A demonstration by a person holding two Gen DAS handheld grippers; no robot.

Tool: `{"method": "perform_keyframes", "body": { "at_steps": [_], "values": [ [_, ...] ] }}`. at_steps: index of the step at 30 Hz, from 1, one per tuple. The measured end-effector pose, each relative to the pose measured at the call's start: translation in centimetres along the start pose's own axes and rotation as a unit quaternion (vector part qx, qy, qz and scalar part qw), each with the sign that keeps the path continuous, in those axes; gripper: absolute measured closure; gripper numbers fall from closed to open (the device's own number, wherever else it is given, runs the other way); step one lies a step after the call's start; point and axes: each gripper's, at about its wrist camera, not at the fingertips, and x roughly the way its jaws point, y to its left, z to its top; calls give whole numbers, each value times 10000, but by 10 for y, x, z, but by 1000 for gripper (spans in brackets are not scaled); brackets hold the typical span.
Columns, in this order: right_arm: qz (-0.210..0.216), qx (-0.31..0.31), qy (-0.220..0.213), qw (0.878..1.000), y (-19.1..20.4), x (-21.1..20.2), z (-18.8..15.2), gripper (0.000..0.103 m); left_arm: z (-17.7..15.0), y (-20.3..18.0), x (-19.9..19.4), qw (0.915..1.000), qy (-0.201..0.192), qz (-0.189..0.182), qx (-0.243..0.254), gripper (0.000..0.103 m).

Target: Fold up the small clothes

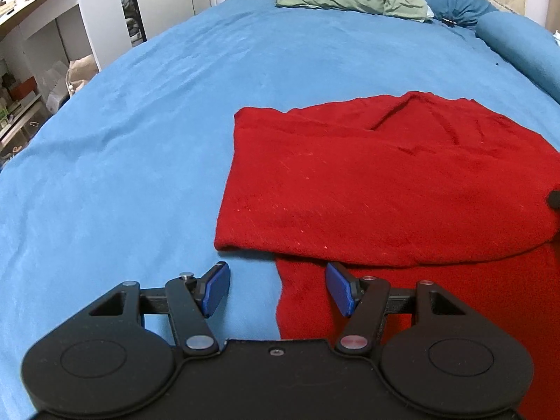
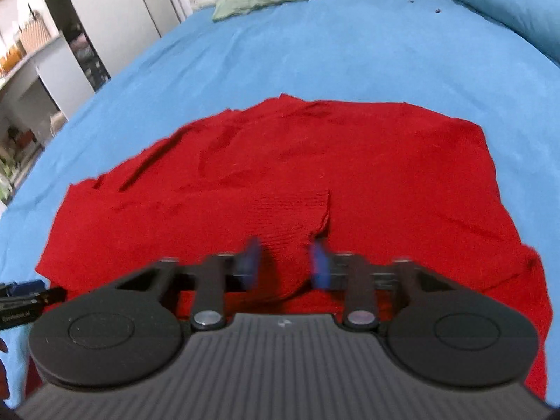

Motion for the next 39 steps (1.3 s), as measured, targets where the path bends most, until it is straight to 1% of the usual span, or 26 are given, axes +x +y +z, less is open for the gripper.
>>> {"method": "perform_keyframes", "body": {
  "at_steps": [2,5,8,9,10,11,12,13,14,16,19,21,24,25,26,27,28,29,30,31,32,34,36,37,38,39],
  "values": [
    [31,31,-65,10000,-3,-7,12,83,1,0,0,10000,-12,60,-9,36],
    [69,141,-525,9985,-10,-42,39,83,5,-1,3,9999,-87,118,-28,36],
    [-202,208,-978,9948,-29,-80,63,83,13,-7,9,9998,-165,55,46,37],
    [-328,219,-1003,9942,-37,-85,66,83,16,-11,12,9998,-186,17,72,37],
    [-454,204,-975,9940,-46,-88,67,83,19,-13,15,9998,-188,-32,84,39],
    [-528,194,-917,9942,-55,-88,65,83,21,-17,18,9998,-177,-79,88,49],
    [-588,210,-821,9947,-62,-87,62,83,23,-19,20,9998,-169,-111,87,54],
    [-621,271,-732,9950,-69,-84,58,83,24,-21,21,9997,-166,-123,93,62],
    [-615,338,-694,9951,-74,-82,54,83,24,-23,20,9997,-173,-133,102,74],
    [-616,474,-705,9945,-83,-81,48,83,22,-24,19,9996,-162,-118,174,89],
    [-621,661,-683,9935,-93,-72,39,83,18,-20,18,9997,-137,-37,188,90],
    [-666,715,-538,9938,-99,-60,31,83,16,-19,14,9996,-117,0,262,90],
    [-767,700,-268,9942,-107,-49,17,80,15,-18,7,9991,-47,59,427,89],
    [-851,706,-196,9937,-109,-46,14,76,16,-17,1,9990,-50,78,448,87],
    [-926,727,-139,9929,-112,-46,11,68,18,-18,-6,9989,-106,61,454,81],
    [-1035,760,-80,9917,-114,-48,8,44,20,-18,-15,9987,-210,-13,458,73],
    [-1124,771,-106,9906,-114,-53,7,25,23,-19,-24,9982,-347,-113,475,51],
    [-1131,715,-255,9907,-112,-61,6,19,27,-21,-34,9970,-532,-228,515,39],
    [-1060,588,-420,9917,-106,-68,4,14,32,-25,-41,9951,-713,-356,576,36],
    [-968,449,-501,9930,-101,-72,5,13,38,-30,-43,9933,-804,-516,651,35],
    [-850,290,-515,9946,-94,-72,7,13,43,-36,-41,9922,-786,-666,698,35],
    [-603,71,-483,9970,-81,-63,9,13,51,-48,-25,9907,-659,-981,674,35],
    [-379,-23,-386,9985,-71,-47,9,13,50,-56,-3,9906,-509,-1148,539,36],
    [-337,-36,-332,9989,-69,-38,8,13,47,-57,9,9922,-364,-1102,465,36],
    [-363,-20,-253,9990,-68,-29,5,13,43,-60,18,9943,-193,-961,410,39],
    [-429,14,-171,9989,-69,-22,1,13,38,-57,27,9963,-46,-800,313,39]
  ]
}}
